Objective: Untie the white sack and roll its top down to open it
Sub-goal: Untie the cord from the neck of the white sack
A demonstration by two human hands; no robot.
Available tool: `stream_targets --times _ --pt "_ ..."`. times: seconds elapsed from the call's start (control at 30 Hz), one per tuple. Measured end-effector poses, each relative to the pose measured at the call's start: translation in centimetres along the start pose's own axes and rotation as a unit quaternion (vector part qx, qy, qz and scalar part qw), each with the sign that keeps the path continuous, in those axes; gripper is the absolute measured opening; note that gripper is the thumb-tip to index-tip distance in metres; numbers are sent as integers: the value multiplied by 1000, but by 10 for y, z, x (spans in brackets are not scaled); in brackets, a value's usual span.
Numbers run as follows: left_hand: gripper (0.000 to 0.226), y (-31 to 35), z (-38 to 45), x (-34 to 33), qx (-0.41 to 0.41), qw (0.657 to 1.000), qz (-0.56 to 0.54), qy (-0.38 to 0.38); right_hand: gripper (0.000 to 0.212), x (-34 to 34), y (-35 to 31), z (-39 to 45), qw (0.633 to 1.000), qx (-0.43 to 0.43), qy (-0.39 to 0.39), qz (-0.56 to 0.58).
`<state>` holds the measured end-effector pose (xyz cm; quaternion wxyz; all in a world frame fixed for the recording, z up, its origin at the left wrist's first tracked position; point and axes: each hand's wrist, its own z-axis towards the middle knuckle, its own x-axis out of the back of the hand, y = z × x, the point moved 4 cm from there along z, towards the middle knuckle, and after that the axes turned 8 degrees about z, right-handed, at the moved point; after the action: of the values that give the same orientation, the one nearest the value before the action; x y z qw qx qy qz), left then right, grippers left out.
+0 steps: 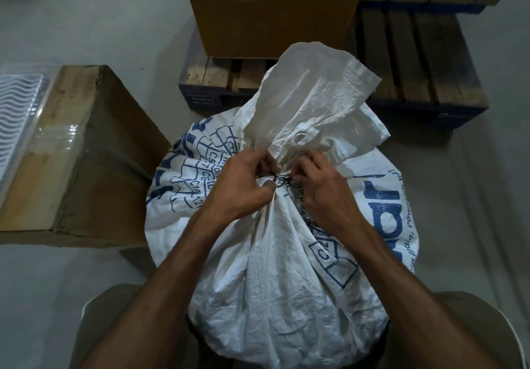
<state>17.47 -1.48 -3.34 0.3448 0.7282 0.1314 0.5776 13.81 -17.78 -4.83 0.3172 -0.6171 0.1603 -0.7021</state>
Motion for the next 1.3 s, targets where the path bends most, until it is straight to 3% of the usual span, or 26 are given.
stream_targets --times 0.23,0.37,0.57,0.73,0.87,1.03,1.13,1.3 --pt "21 -5 -6 8 36 997 -35 64 13 3 -2 -3 996 -20 68 55" --pt "19 -1 -10 7 -13 997 -29 68 14 6 -5 -3 985 -39 116 121" --pt "38 5 -14 0 -71 995 3 75 15 11 -15 -7 973 -23 158 166" --pt "15 14 -18 -1 -65 986 -29 150 10 20 -24 -7 969 18 173 176" --pt "1 4 -14 9 69 969 -166 167 14 13 -21 -8 975 5 131 177" --pt "11 -10 -14 6 232 888 -375 126 14 -1 -16 -11 987 -4 88 133" --pt "17 -14 -13 1 274 848 -443 96 15 0 -18 -11 988 1 109 105" --pt "16 -20 -9 1 282 838 -461 71 18 -6 -22 -8 990 34 116 65"
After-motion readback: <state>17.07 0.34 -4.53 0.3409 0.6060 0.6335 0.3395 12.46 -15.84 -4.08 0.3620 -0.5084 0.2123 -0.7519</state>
